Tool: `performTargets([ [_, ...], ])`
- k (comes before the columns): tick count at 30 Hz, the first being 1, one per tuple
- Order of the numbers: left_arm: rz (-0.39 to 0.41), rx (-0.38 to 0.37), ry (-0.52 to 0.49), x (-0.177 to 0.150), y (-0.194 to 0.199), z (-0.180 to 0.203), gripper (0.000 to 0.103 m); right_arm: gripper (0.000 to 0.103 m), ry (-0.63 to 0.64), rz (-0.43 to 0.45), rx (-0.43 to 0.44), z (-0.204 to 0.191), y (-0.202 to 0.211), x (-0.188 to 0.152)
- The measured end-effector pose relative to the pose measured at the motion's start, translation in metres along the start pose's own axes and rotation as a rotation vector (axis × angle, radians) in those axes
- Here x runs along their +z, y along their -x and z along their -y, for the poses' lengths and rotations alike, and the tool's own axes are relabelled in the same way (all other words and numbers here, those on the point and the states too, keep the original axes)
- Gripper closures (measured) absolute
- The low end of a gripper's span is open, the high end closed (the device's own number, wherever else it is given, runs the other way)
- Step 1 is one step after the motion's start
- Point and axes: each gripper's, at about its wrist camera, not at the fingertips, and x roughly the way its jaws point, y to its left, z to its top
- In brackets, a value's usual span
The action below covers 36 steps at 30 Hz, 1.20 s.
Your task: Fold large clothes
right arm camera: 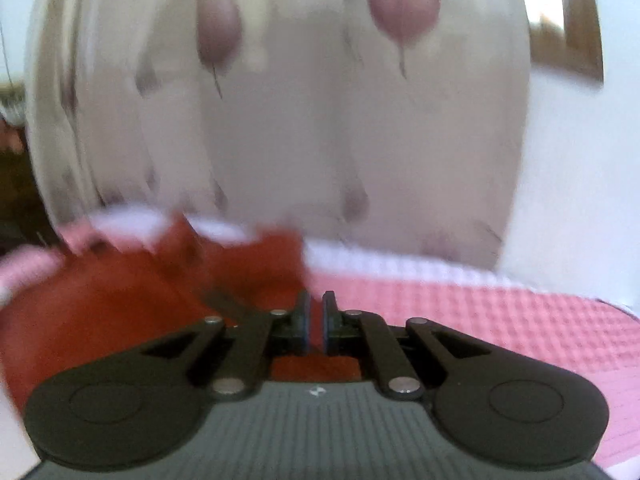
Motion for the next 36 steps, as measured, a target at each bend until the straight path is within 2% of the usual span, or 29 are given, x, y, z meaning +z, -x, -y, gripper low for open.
performTargets([
  [3,-0.076,-0.091,-0.069,-0.011,-0.017,0.039,0.078,0.099,0.042,-0.041,0.120,-0.043,-0.014,0.006],
  [5,-0.112,-0.071,-0.145,-0.023,-0.035,0.058,0.078,0.099,0.103,-0.090,0.150,-0.070,-0.035,0.001],
  [7,-0.153,-0.036,-0.152,-0.033,-0.054,0.061,0.078,0.099,0.149,-0.167,0.142,-0.087,-0.061,-0.012],
  [9,-0.203,-0.043,-0.092,-0.037,-0.071,0.048,0.074,0.100,0.151,-0.266,0.110,-0.086,-0.089,-0.030],
  [11,-0.242,-0.085,0.010,-0.037,-0.083,0.027,0.076,0.100,0.039,-0.293,0.146,-0.070,-0.099,-0.038],
  [12,-0.255,-0.087,0.030,-0.039,-0.087,0.022,0.078,0.100,0.003,-0.304,0.157,-0.064,-0.103,-0.040],
  [17,-0.272,-0.037,-0.033,-0.049,-0.097,0.031,0.080,0.101,-0.062,-0.356,0.169,-0.058,-0.114,-0.052],
  [24,-0.222,-0.025,-0.046,-0.063,-0.102,0.030,0.080,0.101,-0.097,-0.341,0.176,-0.054,-0.115,-0.066],
  [27,-0.221,0.002,-0.076,-0.060,-0.094,0.037,0.080,0.101,-0.126,-0.348,0.187,-0.050,-0.112,-0.059],
  [29,-0.219,0.015,-0.091,-0.059,-0.091,0.039,0.080,0.099,-0.159,-0.330,0.183,-0.044,-0.097,-0.048],
  [30,-0.219,0.016,-0.088,-0.058,-0.090,0.038,0.080,0.098,-0.131,-0.284,0.168,-0.044,-0.081,-0.042],
  [32,-0.216,0.020,-0.083,-0.057,-0.091,0.039,0.080,0.098,-0.036,-0.207,0.085,-0.044,-0.053,-0.032],
  [34,-0.214,0.026,-0.086,-0.057,-0.091,0.040,0.080,0.098,0.016,-0.174,0.016,-0.033,-0.037,-0.027],
  [36,-0.210,0.031,-0.090,-0.057,-0.090,0.042,0.080,0.098,0.007,-0.174,-0.040,-0.015,-0.033,-0.028],
])
